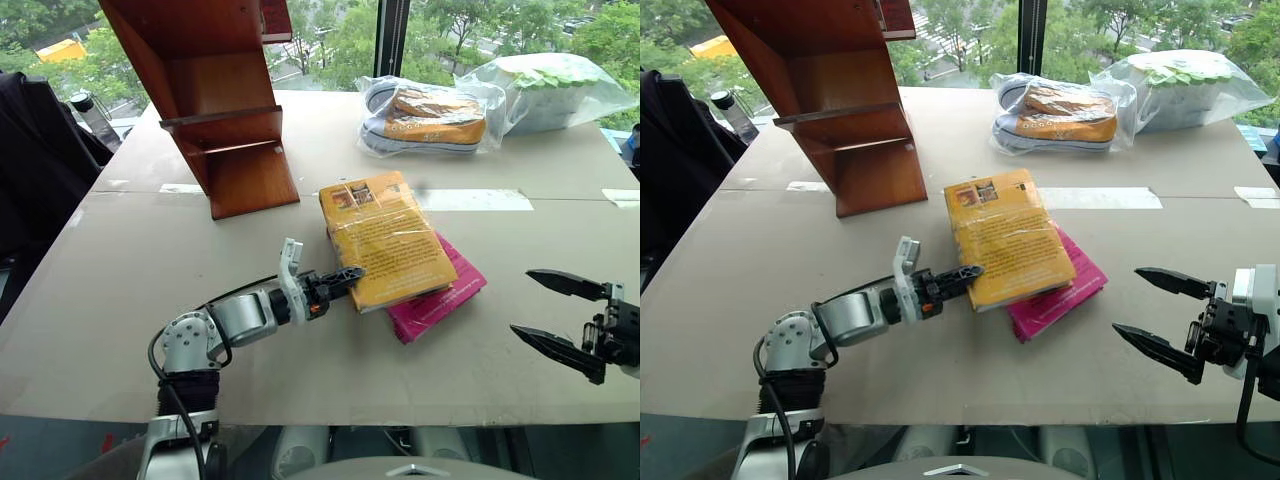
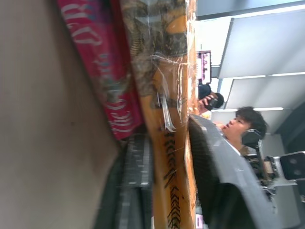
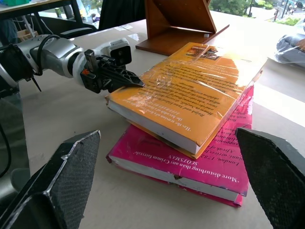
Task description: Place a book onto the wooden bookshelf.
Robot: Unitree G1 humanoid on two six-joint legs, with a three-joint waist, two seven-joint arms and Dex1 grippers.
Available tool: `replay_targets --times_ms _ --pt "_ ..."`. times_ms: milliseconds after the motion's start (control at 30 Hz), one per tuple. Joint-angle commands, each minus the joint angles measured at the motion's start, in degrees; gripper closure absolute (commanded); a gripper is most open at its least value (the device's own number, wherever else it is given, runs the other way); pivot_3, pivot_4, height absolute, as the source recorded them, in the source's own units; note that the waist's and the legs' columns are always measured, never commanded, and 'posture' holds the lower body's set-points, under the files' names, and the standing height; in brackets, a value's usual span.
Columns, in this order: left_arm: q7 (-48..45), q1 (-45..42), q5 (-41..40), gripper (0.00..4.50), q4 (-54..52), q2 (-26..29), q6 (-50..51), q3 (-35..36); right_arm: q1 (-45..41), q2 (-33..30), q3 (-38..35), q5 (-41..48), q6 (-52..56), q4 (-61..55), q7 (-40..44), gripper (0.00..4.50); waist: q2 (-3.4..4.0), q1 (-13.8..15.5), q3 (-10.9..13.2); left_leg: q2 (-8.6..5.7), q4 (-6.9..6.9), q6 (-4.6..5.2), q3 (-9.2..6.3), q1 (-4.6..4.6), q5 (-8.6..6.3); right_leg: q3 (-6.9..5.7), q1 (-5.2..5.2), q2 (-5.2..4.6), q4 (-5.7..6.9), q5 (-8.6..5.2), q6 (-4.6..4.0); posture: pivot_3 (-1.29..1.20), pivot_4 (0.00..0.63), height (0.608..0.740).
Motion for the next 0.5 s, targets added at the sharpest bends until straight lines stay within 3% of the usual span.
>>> replay_targets --times_ms 33,133,233,333,500 --pt "1.26 1.28 -9.11 4.48 -3.56 3.46 -2.37 2.02 -1.30 -0.36 -1.16 0.98 -0.01 0.19 0.41 0.00 0.00 -0.07 0.00 0.01 0.00 0.00 0.01 0.00 0.00 0.01 0.00 -0.02 0.00 0.00 0.00 0.00 0.150 0.693" --pt "1.83 2.51 -13.95 4.48 -9.38 5.10 -6.26 2.47 -4.21 -0.34 0.55 0.66 -0.30 2.02 0.63 0.00 -0.06 -0.08 0.07 0.01 0.00 0.00 0.04 -0.01 0.00 0.04 -0.03 -0.36 -0.01 0.00 -0.01 0.00 0.150 0.693" --pt "0.19 0.69 -11.15 4.48 -16.58 5.91 -10.25 2.89 -8.19 0.04 1.15 1.69 -0.01 4.30 -0.07 0.00 -0.11 0.27 0.11 -0.06 0.00 0.00 0.03 -0.07 0.00 -0.02 -0.02 -0.53 -0.02 0.01 -0.01 0.00 0.150 0.693" --pt "-7.83 -7.69 12.97 4.48 -29.63 13.24 -13.65 -2.57 -14.83 0.62 2.37 2.72 0.78 8.30 -1.63 0.00 -0.36 0.56 0.26 -0.10 0.02 -0.01 0.06 -0.16 0.00 -0.17 -0.01 -0.61 -0.04 0.02 -0.03 0.00 0.150 0.693" --pt "-16.47 -19.96 42.94 4.48 -37.23 22.09 -23.47 -14.55 -22.47 1.44 5.07 2.56 1.72 12.65 -2.12 0.00 -0.20 0.79 0.20 -0.27 0.03 0.00 0.12 -0.15 0.01 -0.19 0.10 -0.31 -0.21 0.05 -0.09 0.00 0.150 0.693"
